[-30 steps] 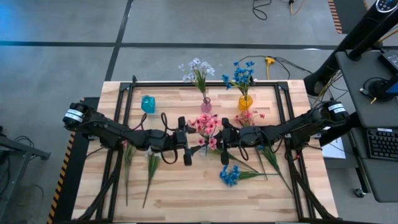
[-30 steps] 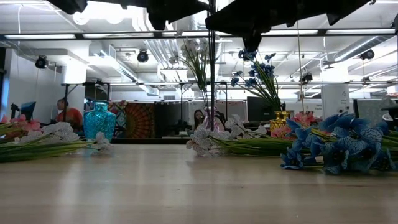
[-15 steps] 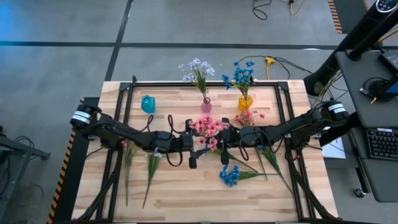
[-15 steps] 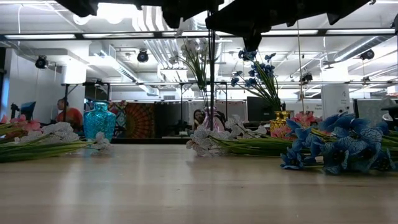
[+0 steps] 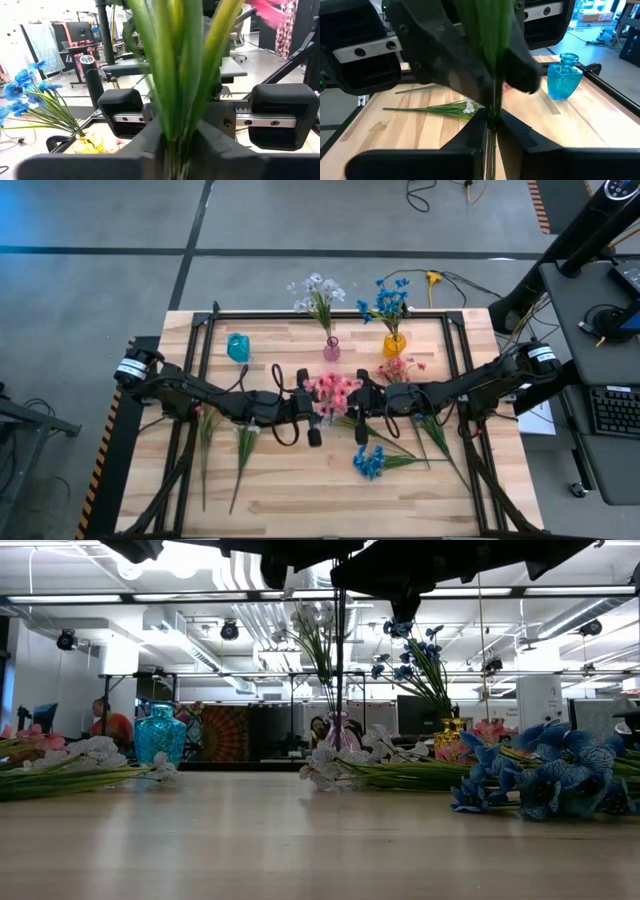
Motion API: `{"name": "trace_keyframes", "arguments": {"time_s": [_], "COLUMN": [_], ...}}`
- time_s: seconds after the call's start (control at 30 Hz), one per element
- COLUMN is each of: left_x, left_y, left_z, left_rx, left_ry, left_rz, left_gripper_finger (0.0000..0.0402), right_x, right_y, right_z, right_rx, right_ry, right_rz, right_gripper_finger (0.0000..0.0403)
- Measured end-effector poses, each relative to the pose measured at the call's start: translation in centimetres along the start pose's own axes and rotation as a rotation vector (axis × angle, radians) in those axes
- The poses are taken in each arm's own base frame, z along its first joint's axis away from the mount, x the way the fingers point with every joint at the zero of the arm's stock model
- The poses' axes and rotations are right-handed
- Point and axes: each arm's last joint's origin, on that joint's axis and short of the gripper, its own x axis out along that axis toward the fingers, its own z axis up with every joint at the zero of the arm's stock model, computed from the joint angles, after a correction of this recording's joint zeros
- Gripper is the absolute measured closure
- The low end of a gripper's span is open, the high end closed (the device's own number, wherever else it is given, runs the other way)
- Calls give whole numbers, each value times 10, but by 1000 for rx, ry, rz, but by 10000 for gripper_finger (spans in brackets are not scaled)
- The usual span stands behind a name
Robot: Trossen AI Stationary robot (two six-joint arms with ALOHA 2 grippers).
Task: Sort flowers into vase by color
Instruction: Put the middle pink flowers into the blue vase
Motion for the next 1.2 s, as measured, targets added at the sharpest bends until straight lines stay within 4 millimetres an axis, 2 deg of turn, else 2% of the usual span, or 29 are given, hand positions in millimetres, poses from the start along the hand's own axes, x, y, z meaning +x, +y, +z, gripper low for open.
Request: {"name": "trace_keyframes", "arguments": {"time_s": [0.07,0.13,0.4,0.57,0.93,1.2], "left_x": [0,0,-2,-6,-31,-72], "left_y": [0,0,1,4,24,54], "left_z": [0,0,0,6,29,59], "left_rx": [-1,-1,10,6,65,100], "left_ry": [1,3,34,33,132,187], "left_rz": [0,0,6,21,202,498], "left_gripper_finger": [385,395,398,400,401,401], "right_x": [0,0,-4,-13,-28,-30], "right_y": [0,0,-1,-2,-5,-6], "right_z": [0,0,5,10,19,18], "right_rx": [0,6,29,43,46,61], "right_ry": [0,-1,-8,21,44,66], "right_rz": [0,0,1,-2,-5,-7], "right_gripper_finger": [355,335,243,209,197,197]}}
